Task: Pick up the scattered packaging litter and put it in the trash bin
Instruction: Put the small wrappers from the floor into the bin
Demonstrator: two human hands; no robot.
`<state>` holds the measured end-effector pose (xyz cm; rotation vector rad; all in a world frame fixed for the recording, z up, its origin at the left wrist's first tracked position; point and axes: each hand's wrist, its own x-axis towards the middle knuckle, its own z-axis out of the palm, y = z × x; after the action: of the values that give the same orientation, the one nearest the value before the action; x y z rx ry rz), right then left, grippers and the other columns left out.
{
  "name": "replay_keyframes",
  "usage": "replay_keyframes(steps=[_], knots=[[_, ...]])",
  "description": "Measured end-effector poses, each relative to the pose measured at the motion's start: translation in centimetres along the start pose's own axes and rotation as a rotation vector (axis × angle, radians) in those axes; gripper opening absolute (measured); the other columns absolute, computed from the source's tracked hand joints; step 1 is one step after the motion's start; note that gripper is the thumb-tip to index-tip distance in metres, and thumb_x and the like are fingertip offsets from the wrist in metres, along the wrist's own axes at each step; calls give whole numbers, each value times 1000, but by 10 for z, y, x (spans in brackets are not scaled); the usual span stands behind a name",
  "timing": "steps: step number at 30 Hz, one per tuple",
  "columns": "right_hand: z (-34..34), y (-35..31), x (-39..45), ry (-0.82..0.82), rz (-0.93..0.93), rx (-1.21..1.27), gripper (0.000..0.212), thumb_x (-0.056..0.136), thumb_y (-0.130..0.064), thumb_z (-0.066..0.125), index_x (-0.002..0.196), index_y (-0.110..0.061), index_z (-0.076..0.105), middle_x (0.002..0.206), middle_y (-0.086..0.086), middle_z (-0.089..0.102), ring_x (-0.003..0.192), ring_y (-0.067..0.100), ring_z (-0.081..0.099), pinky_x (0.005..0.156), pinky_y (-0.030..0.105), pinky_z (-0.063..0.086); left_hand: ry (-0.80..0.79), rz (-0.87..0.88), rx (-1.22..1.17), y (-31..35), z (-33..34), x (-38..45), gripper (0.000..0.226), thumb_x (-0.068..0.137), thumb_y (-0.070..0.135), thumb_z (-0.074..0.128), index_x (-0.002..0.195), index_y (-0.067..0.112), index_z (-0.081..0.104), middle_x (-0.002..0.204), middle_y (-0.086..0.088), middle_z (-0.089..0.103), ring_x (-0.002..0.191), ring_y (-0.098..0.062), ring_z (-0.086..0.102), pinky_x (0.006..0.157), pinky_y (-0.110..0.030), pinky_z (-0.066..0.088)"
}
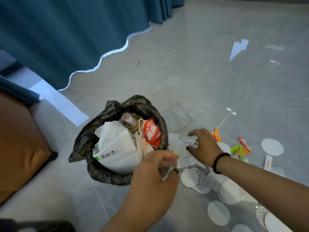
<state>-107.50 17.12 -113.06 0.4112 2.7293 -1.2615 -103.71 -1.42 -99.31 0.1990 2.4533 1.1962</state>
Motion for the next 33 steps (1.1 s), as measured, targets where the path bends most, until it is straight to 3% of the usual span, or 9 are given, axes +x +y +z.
replay_keyframes(steps=[7,11,15,17,20,23,27,30,33], knots=[[-2,3,90,-126,-213,-471,51,89,-12,56,137,-14,37,139,6,35,127,24,38,95,33,42,30,-163,-172,19,-15,28,27,87,6,59,93,31,67,92,4,74,82,-10,69,66,-24,56],[6,-9,124,-210,-335,-613,59,90,-32,57,140,-15,33,144,5,33,127,24,40,95,34,43,17,-142,-184,19,-18,37,28,89,5,56,99,30,65,93,6,74,55,2,61,46,-13,43],[27,-19,147,-312,-355,-797,72,88,-51,53,143,-14,25,145,8,34,131,26,38,99,39,41,40,-119,-176,10,-22,38,30,89,4,56,96,32,65,88,5,74,69,-2,68,52,-18,48],[37,-17,151,-339,-320,-848,60,90,-49,50,136,-13,32,132,9,49,117,27,51,89,37,46,42,-127,-166,6,-24,37,32,90,2,54,95,31,65,88,9,74,84,-5,70,61,-23,55],[41,-14,145,-272,-414,-1020,31,96,-31,43,120,-12,46,117,8,60,105,25,58,74,31,42,47,-111,-124,4,-29,39,35,90,-2,51,92,29,67,84,11,74,88,0,69,60,-15,49],[35,-3,132,-231,-470,-1092,27,95,-29,44,117,-13,47,108,4,65,96,23,62,66,29,37,66,-103,-78,4,-35,44,33,89,-2,51,94,25,67,84,6,73,88,0,69,65,-15,50],[22,16,110,-160,-340,-924,30,92,-29,49,119,-17,46,98,2,65,83,22,60,61,28,42,69,-100,-94,10,-40,48,29,88,-4,51,96,18,67,88,0,72,85,1,70,72,-17,56],[0,18,82,-72,-162,-407,39,88,-11,51,126,-21,52,101,2,66,93,24,61,72,28,47,48,-107,-74,11,-41,46,27,87,0,57,95,24,68,90,2,74,90,-7,70,84,-29,57],[-32,2,39,14,-52,23,26,82,-7,64,102,-22,67,80,-4,65,79,16,61,74,21,47,4,-93,-43,10,-42,39,26,86,4,62,96,28,68,93,7,73,92,-6,68,87,-29,56]])
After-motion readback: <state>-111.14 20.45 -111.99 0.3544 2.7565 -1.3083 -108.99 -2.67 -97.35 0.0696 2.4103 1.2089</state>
